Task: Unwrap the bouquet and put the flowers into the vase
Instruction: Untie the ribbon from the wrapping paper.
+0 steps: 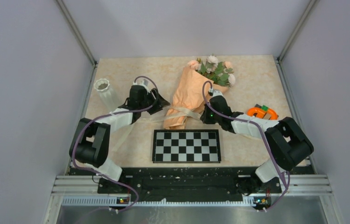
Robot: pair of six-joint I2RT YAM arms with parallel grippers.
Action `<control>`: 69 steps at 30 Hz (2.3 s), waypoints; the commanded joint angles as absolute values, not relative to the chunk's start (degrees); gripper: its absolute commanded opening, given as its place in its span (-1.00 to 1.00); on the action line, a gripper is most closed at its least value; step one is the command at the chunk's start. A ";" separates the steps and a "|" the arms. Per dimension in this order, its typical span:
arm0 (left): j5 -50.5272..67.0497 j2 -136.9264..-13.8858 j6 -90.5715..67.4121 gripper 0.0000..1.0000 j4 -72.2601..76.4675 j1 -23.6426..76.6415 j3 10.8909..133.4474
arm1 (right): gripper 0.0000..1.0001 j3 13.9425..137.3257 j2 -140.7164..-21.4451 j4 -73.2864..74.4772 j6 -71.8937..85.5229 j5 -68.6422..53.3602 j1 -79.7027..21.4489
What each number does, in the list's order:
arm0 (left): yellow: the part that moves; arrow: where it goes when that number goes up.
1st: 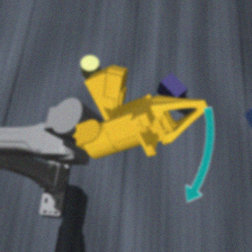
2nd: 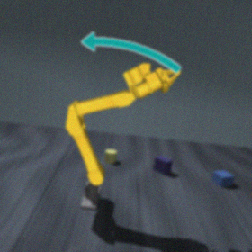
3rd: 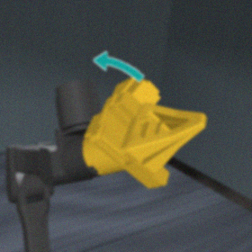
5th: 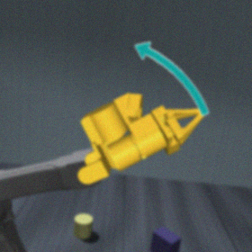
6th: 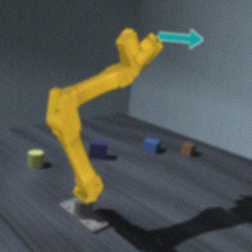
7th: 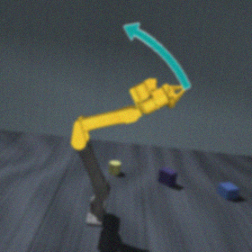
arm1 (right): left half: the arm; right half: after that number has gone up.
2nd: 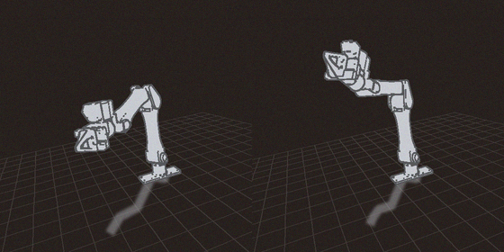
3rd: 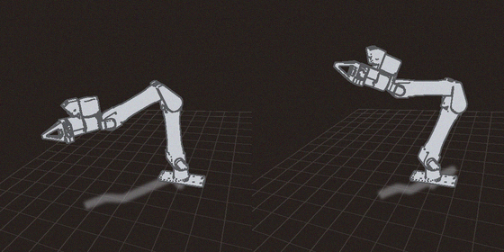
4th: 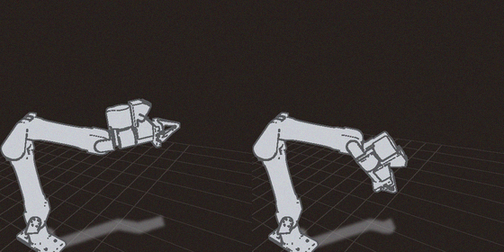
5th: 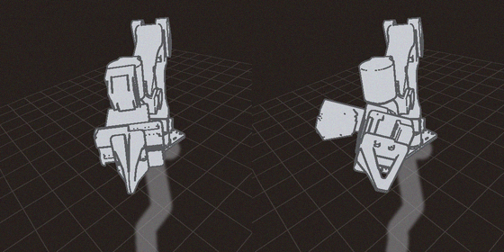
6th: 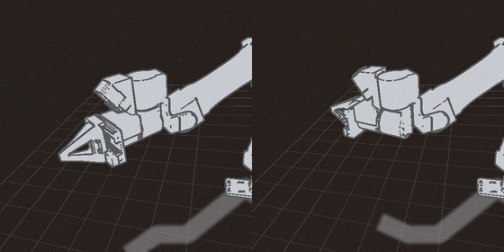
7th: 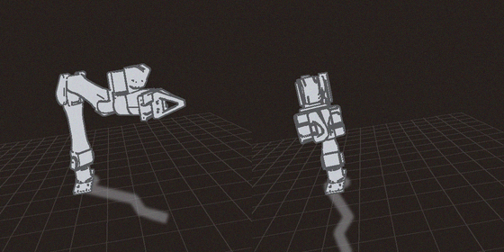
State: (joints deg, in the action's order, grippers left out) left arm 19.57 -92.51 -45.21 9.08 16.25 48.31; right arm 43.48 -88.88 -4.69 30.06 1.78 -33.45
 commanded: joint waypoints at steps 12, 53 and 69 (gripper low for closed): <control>15.22 -85.23 -57.33 0.32 18.31 24.82 44.37 | -1.00 42.80 -87.09 -6.13 30.01 1.52 -33.03; 17.29 -98.41 -64.34 0.12 27.16 27.58 48.28 | -1.00 42.98 -86.75 -6.15 30.01 1.54 -32.97; 16.61 -98.46 -62.82 -0.66 25.94 27.55 49.92 | -1.00 43.24 -86.66 -5.64 29.86 1.69 -32.97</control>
State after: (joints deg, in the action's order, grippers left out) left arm 17.04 -98.04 -64.10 24.10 27.46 47.44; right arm 43.48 -88.88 -4.69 30.06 1.61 -33.45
